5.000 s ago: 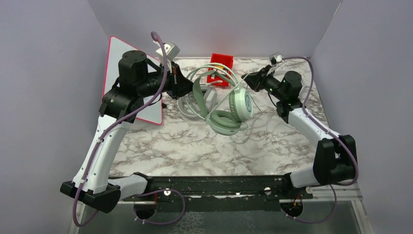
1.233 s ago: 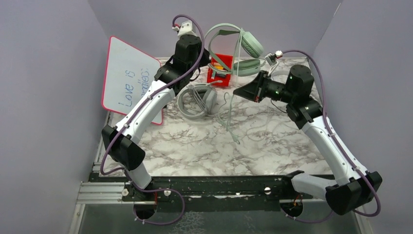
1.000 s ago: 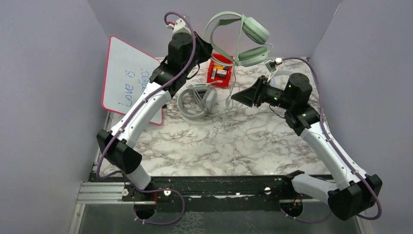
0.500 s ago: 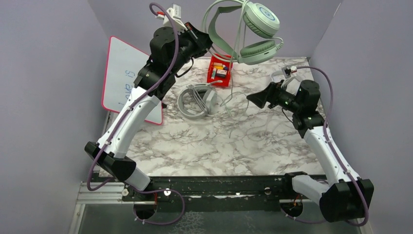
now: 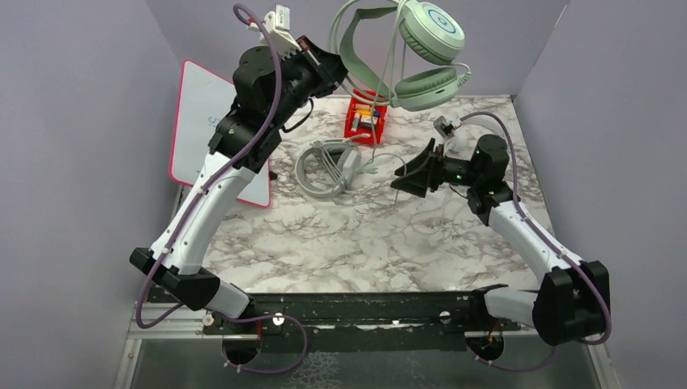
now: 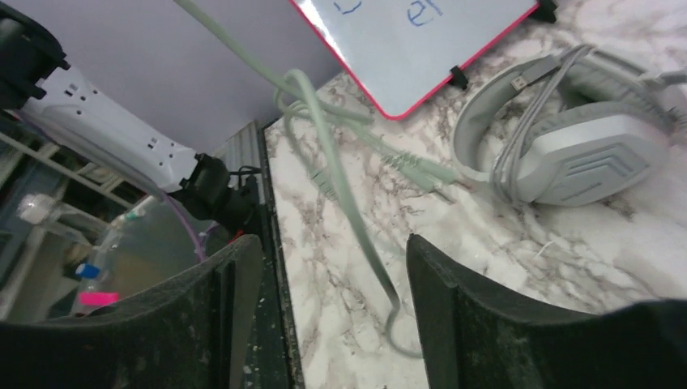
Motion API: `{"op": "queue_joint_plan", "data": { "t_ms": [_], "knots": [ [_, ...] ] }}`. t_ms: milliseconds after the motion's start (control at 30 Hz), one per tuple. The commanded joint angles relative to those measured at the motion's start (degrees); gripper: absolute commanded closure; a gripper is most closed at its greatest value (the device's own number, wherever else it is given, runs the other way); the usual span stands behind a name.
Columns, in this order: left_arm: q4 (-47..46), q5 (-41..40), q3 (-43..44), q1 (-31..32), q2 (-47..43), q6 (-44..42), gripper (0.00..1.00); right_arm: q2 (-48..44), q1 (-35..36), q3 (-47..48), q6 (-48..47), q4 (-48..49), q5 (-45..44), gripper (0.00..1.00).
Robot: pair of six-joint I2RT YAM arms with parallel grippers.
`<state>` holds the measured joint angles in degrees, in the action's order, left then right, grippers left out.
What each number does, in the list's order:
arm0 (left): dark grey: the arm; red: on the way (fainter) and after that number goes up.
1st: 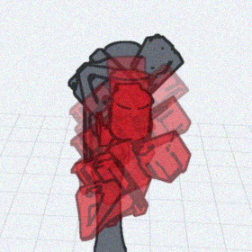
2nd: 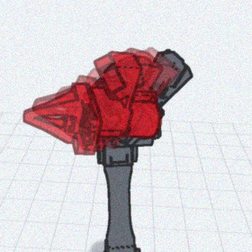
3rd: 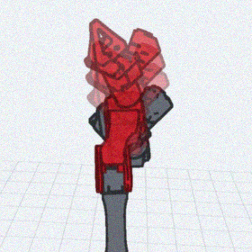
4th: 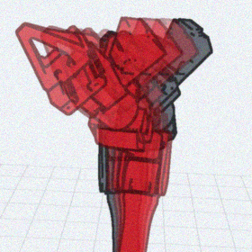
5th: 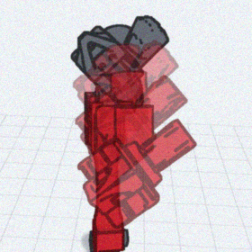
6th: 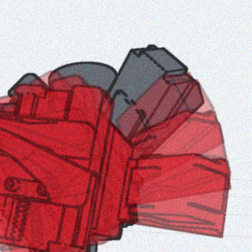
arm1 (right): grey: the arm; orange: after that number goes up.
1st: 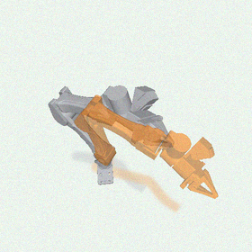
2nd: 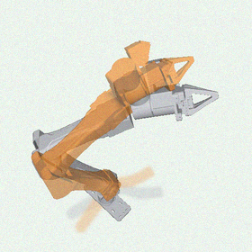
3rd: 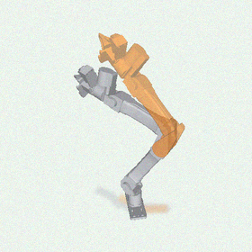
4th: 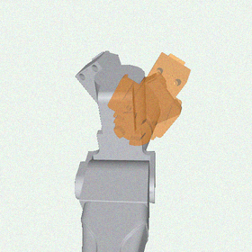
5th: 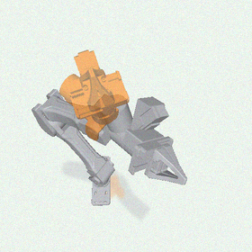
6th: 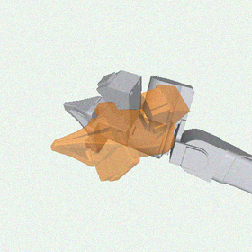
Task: Wrap the headphones
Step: Wrap the headphones cable around the headphones.
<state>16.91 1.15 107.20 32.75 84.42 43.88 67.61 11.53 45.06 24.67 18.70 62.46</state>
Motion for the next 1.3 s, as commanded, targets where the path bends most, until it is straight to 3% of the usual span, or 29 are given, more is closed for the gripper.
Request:
{"op": "queue_joint_plan", "data": {
  "t_ms": [0, 67, 167, 233, 400, 667, 767, 933, 1000, 1100, 1200, 1267],
  "knots": [
    [-3.88, 0.76, 0.91, 0.12, -4.56, 2.62, 1.0, 4.28, 0.6, 0.8, 5.39, 8.04, -2.08, 0.47],
    [-3.33, -0.64, 1.24, 0.12, -5.5, 1.79, 1.0, 3.88, 0.52, 0.37, 9.49, 5.99, -13.86, 0.94],
    [-2.71, -5.26, 2.22, 0.12, -6.92, 0.47, 1.0, 3.76, 0.45, -2.8, 16.5, -3.15, -36.38, 1.0],
    [-2.55, -7.19, 3.09, 0.12, -7.72, -0.25, 1.0, 5.76, 0.46, -1.98, 14.66, -10.65, -43.34, 1.0],
    [-1.62, -9.17, 6.6, 0.07, -8.68, -2.08, 1.0, 9.9, 0.43, -4.36, 8.51, -15.06, -54.05, 0.93],
    [-0.26, -10.96, 10.85, 0.12, -9.27, -4.09, 1.0, 12.46, 0.47, -4.02, -2.26, -16.67, -61.99, 0.87],
    [0.02, -10.75, 11.08, 0.12, -9.4, -4.1, 1.0, 11.17, 0.43, -3.68, -5.38, -17.31, -65.15, 0.81],
    [0.41, -9.71, 12.17, 0.11, -9.8, -3.1, 1.0, 12.29, 0.31, -2.66, -10.15, -17.05, -69.87, 0.84],
    [0.55, -9.42, 12.85, 0.09, -9.86, -2.82, 1.0, 13.86, 0.23, -1.54, -12.23, -18.48, -68.74, 0.78],
    [0.81, -9.26, 13.19, 0.1, -9.82, -2.92, 1.0, 12.97, 0.16, -2.55, -14.39, -17.33, -64.27, 0.6],
    [1.22, -9.47, 12.77, 0.12, -9.53, -3.26, 1.0, 12.44, 0.16, -2.67, -18.17, -15.39, -53.82, 0.43],
    [1.38, -9.99, 12.33, 0.11, -8.94, -3.63, 1.0, 14.52, 0.27, 3.36, -17.04, -27.4, -48.78, 0.41]
  ]
}}
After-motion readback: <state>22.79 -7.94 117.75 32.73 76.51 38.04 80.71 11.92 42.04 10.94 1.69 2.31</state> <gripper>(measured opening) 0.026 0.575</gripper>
